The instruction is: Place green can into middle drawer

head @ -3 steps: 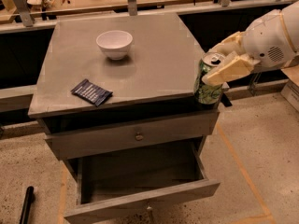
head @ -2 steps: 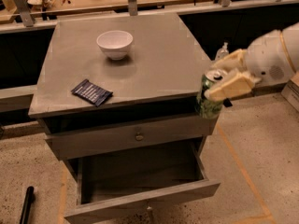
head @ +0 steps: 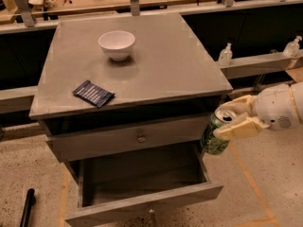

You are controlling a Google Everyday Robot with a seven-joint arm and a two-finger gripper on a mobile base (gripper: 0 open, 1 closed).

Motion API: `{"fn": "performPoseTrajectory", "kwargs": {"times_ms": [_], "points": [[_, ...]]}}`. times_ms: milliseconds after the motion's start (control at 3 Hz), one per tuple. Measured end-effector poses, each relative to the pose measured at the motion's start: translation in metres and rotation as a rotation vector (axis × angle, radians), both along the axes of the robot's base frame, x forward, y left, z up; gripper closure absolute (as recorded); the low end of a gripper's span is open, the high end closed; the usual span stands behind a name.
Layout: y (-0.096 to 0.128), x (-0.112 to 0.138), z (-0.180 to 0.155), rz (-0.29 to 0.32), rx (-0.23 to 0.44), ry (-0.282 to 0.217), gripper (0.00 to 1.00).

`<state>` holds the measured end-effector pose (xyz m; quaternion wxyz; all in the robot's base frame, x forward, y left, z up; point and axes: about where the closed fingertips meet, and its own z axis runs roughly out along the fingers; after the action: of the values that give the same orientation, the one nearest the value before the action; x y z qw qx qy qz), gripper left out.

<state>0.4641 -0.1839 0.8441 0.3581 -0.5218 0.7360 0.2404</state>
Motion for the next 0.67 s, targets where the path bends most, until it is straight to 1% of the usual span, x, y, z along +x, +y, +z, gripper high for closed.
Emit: {"fn": "performPoseTrajectory", "kwargs": {"times_ms": [333, 667], "points": [[-0.008, 0.005, -0.019, -0.027, 0.001, 0.006, 1.0], [-0.013, 0.005, -0.07, -0.067, 0.072, -0.02, 1.0]]}}
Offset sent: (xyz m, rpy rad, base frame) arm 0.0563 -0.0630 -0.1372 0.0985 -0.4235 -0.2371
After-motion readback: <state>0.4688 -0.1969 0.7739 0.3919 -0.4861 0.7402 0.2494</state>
